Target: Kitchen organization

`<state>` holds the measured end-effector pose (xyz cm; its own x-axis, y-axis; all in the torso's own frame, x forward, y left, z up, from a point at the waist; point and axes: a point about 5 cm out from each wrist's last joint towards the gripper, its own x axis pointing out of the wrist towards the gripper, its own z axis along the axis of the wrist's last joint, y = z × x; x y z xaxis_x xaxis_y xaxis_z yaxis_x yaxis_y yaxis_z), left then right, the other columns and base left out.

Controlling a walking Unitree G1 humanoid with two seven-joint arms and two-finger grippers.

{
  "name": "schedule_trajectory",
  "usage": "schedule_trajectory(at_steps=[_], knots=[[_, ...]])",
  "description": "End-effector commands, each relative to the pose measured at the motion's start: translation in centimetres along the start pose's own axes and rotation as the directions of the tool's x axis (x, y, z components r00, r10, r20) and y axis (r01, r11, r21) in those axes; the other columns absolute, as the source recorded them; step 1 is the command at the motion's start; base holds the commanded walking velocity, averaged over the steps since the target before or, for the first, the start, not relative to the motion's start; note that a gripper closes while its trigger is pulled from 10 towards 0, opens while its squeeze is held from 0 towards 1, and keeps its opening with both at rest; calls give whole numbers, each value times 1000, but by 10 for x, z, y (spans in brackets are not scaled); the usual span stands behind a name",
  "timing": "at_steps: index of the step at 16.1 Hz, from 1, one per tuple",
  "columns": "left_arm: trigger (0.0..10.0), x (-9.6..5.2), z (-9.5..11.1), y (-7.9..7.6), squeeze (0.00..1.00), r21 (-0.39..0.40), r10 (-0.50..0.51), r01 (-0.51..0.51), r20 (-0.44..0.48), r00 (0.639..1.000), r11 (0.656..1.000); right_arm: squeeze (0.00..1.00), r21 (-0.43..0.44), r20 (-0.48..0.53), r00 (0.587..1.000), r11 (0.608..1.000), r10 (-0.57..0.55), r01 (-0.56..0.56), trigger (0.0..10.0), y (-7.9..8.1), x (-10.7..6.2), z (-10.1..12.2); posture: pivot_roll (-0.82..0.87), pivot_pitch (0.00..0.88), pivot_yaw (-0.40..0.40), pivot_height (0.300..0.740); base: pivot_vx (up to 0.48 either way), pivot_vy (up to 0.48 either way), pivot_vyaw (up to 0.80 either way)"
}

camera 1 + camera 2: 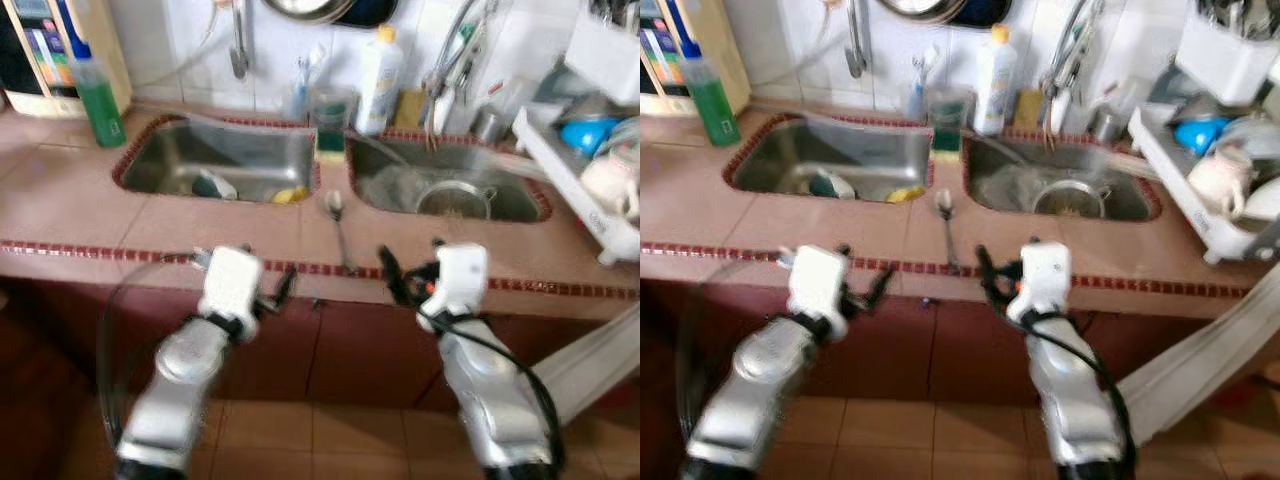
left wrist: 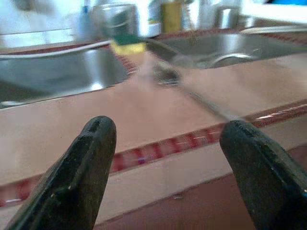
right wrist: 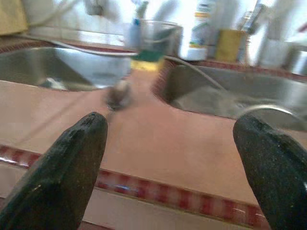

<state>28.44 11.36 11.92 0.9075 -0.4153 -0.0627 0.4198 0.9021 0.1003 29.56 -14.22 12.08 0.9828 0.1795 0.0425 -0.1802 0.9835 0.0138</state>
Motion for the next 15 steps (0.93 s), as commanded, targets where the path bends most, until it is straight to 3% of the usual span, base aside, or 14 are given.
schedule_trajectory(at_steps=[1, 4, 8, 13, 15], knots=[[10000, 0, 1, 6, 0, 9, 22, -22, -10, 1000, 1000, 0, 4, 9, 1000, 1000, -4, 4, 10000, 0, 2, 4, -19, 0, -74, 740, 0, 0, 0], [10000, 0, 2, 6, 0, -20, 37, -37, -5, 999, 999, 0, 25, -52, 999, 1000, -7, 8, 10000, 1, 3, -1, -17, 0, -78, 740, 0, 0, 0], [10000, -3, -1, 8, 0, -43, 33, -34, -17, 999, 998, 0, 31, -26, 997, 997, 77, -76, 10000, 8, 0, 1, -16, 0, -80, 740, 0, 0, 0], [10000, -4, 1, 5, 0, -11, 29, -29, 5, 1000, 1000, 0, 29, -24, 993, 993, 114, -113, 10000, 11, -3, 0, -15, 0, -83, 740, 0, 0, 0], [10000, -4, 0, 3, 0, -36, 15, -15, -12, 1000, 999, 0, 27, -28, 993, 993, 114, -113, 10000, 9, -3, -1, -17, 0, -83, 740, 0, 0, 0]])
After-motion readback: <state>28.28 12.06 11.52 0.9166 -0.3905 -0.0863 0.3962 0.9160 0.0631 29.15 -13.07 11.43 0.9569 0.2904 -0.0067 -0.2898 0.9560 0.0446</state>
